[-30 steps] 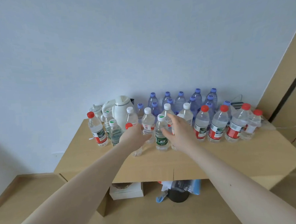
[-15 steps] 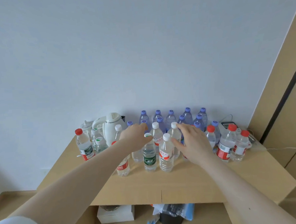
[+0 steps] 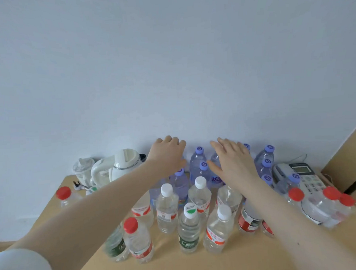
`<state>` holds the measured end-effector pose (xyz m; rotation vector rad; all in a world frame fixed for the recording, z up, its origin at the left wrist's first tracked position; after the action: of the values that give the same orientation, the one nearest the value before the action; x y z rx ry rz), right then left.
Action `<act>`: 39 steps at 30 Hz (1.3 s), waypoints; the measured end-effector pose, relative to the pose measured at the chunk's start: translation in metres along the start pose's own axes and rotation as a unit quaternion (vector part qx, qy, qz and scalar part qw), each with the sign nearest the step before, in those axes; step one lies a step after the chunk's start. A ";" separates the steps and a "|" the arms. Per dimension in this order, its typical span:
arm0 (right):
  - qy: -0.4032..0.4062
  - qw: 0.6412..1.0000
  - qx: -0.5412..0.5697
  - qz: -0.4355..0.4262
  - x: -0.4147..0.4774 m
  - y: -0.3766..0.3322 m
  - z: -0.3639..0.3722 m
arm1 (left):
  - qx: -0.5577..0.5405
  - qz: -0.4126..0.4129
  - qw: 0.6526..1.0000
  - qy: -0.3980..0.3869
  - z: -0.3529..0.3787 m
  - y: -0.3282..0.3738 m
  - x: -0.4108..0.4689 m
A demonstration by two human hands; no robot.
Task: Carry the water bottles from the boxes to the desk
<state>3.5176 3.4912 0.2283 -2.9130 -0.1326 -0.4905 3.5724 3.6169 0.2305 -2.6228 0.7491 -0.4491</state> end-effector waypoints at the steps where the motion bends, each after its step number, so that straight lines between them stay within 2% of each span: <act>1: -0.004 1.000 -0.005 -0.002 0.014 0.000 0.006 | 0.000 0.008 1.000 0.000 0.009 -0.004 0.012; 9: -0.034 0.999 -0.003 -0.013 0.088 0.013 0.049 | -0.028 0.047 0.998 -0.007 0.063 -0.013 0.073; 12: -0.089 0.996 0.006 -0.014 0.101 0.022 0.070 | -0.013 0.061 0.998 -0.014 0.077 -0.011 0.086; 15: -0.110 0.993 0.012 -0.032 0.113 0.027 0.086 | -0.014 0.047 0.998 -0.039 0.091 -0.009 0.093; 20: -0.182 0.982 0.039 -0.045 0.124 0.034 0.115 | -0.060 0.009 0.985 -0.162 0.128 -0.003 0.100; 24: -0.243 0.968 0.057 -0.029 0.126 0.040 0.138 | -0.120 0.007 0.968 -0.223 0.145 0.001 0.103; 29: -0.268 0.959 0.094 -0.012 0.131 0.038 0.150 | -0.128 0.008 0.965 -0.230 0.158 0.001 0.107; 39: -0.288 0.955 0.062 -0.008 0.136 0.030 0.162 | -0.111 -0.002 0.963 -0.246 0.162 -0.033 0.098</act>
<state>3.7005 3.5015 0.1185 -2.8372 -0.2533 0.3685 3.7300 3.6318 0.1215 -2.7638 0.6506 0.3024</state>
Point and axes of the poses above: each hand's wrist, its own x-axis towards the middle knuckle, its own z-axis out of the palm, y = z × x, the point moved 10 cm from there along x, towards the middle knuckle, and after that the axes turned 12 degrees about x, right-handed, at the moved point
